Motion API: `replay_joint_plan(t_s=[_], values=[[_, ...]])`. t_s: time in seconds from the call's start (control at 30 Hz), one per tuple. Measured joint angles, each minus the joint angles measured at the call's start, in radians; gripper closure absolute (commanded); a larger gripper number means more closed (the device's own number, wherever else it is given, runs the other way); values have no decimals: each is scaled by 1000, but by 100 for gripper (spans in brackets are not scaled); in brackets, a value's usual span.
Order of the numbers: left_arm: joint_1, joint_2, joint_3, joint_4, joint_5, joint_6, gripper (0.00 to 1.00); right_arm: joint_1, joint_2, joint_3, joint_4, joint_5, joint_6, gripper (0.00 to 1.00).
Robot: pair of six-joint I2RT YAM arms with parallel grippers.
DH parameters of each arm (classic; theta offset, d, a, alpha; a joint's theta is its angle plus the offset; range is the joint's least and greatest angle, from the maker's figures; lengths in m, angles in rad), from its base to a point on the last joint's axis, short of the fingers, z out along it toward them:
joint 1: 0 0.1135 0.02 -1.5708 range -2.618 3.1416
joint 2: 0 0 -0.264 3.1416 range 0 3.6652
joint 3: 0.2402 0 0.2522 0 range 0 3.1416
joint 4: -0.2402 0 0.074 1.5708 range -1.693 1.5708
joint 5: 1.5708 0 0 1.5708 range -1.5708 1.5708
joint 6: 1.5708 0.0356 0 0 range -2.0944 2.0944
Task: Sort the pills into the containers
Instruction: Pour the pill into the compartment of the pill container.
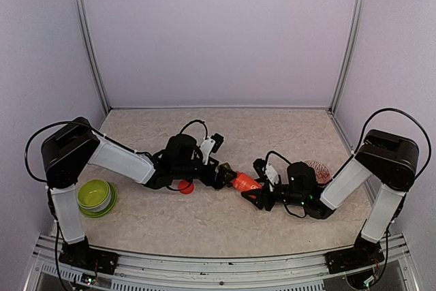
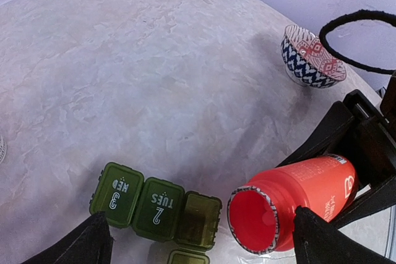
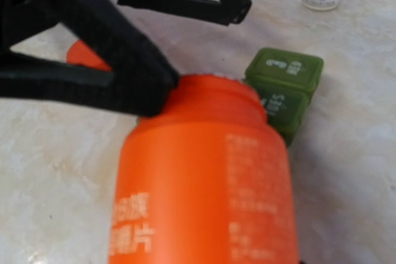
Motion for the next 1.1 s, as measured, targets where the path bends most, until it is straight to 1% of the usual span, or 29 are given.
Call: replay_joint_plan(t_s=[1.1], values=[[12,31,30,-27,-11,0,1,-2,-43,73,-214,31,-46,100]])
